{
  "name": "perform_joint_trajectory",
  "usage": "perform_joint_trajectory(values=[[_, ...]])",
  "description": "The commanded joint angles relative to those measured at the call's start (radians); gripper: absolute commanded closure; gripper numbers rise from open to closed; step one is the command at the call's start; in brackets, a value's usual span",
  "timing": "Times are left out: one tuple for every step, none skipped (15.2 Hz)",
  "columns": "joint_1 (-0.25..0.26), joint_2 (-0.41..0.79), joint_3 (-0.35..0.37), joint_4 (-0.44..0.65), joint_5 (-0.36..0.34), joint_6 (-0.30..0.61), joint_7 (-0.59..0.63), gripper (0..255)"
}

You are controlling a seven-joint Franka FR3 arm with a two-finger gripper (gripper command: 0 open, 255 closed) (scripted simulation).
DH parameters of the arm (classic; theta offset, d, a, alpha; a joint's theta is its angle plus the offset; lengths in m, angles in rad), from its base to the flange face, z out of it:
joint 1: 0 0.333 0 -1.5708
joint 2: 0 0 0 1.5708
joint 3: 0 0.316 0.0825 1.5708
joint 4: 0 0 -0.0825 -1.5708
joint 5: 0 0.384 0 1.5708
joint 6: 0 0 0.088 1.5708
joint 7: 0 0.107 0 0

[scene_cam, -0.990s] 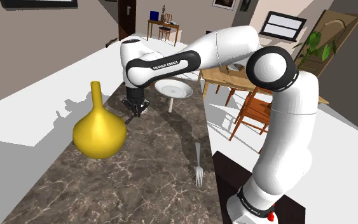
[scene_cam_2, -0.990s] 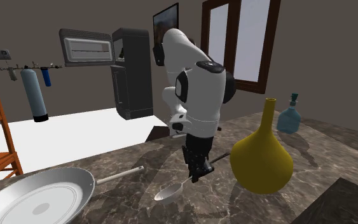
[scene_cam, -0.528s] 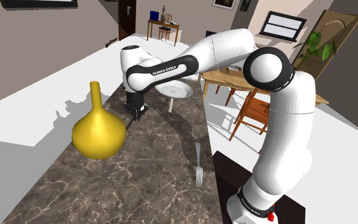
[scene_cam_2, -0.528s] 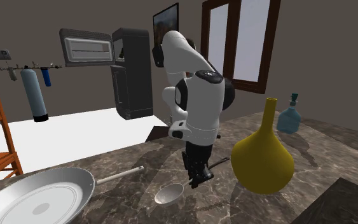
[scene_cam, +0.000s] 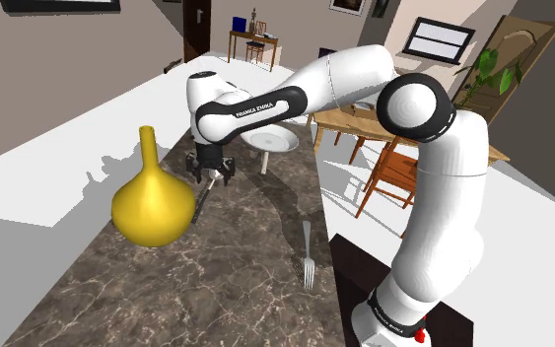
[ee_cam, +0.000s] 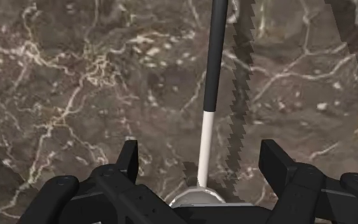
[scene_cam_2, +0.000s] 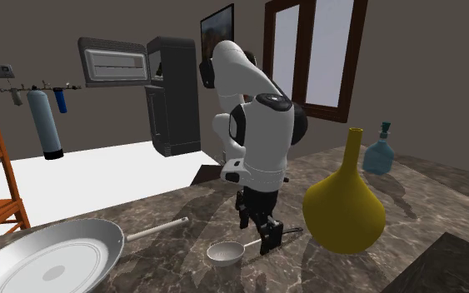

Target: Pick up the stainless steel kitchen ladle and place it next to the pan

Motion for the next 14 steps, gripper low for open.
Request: perform_joint_trajectory(values=[[0.000,0.000,0.000,0.000,0.000,0.000,0.000,0],[0.000,0.000,0.000,0.001,0.000,0.000,0.000,0],[0.000,-0.011,0.005,0.020,0.009,-0.029,-0.006,0],[0.001,-0.020,0.009,0.041,0.016,-0.058,-0.011,0],[0.002,-0.029,0.013,0.064,0.024,-0.087,-0.016,0],[0.003,-0.034,0.015,0.083,0.029,-0.111,-0.019,0],[0.003,-0.034,0.015,0.083,0.029,-0.111,-0.019,0],[0.003,-0.035,0.015,0.082,0.029,-0.111,-0.019,0],[0.003,-0.034,0.015,0.083,0.029,-0.111,-0.019,0],[0.003,-0.034,0.015,0.083,0.029,-0.111,-0.019,0],[0.003,-0.034,0.015,0.083,0.029,-0.111,-0.019,0],[0.003,-0.034,0.015,0.083,0.029,-0.111,-0.019,0],[0.003,-0.034,0.015,0.083,0.029,-0.111,-0.019,0],[0.003,-0.034,0.015,0.083,0.029,-0.111,-0.019,0]])
